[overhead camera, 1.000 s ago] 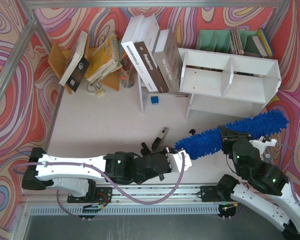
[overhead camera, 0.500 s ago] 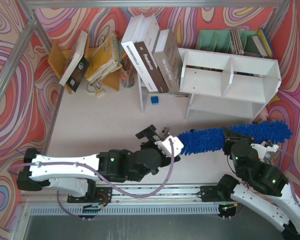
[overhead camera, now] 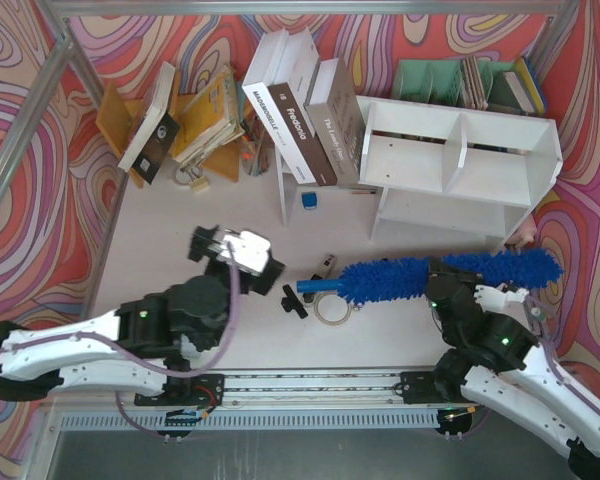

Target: Dust the bookshelf with a duster

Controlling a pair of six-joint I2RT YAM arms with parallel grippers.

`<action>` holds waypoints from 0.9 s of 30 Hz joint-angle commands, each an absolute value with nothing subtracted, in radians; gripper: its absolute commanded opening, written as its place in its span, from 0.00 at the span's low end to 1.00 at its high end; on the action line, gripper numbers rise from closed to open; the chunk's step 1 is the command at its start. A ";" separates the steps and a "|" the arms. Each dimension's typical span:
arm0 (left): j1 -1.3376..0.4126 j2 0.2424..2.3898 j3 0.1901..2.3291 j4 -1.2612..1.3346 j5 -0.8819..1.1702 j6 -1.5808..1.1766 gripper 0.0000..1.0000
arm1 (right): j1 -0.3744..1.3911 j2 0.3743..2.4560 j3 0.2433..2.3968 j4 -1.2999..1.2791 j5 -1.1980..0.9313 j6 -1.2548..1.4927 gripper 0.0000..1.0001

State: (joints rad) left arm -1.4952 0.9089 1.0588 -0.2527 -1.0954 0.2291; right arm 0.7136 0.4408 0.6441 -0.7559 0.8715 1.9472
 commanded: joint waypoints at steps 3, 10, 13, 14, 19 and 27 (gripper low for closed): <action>-1.414 0.694 0.972 -0.181 -1.259 0.236 0.98 | 0.716 0.500 0.586 -0.764 0.879 2.001 0.00; -1.390 0.475 0.846 -0.113 -1.246 0.242 0.98 | 0.716 0.501 0.421 -0.588 0.771 1.981 0.00; -1.390 0.422 0.809 -0.093 -1.249 0.255 0.98 | 0.716 0.526 0.379 -0.523 0.734 1.970 0.00; -1.389 0.410 0.801 -0.092 -1.251 0.257 0.98 | 0.716 0.540 0.371 -0.511 0.726 1.961 0.00; -1.389 0.392 0.780 -0.092 -1.254 0.264 0.98 | 0.716 0.600 0.340 -0.427 0.686 1.905 0.00; -1.389 0.403 0.756 -0.076 -1.249 0.268 0.98 | 0.716 0.750 0.302 -0.302 0.676 1.926 0.16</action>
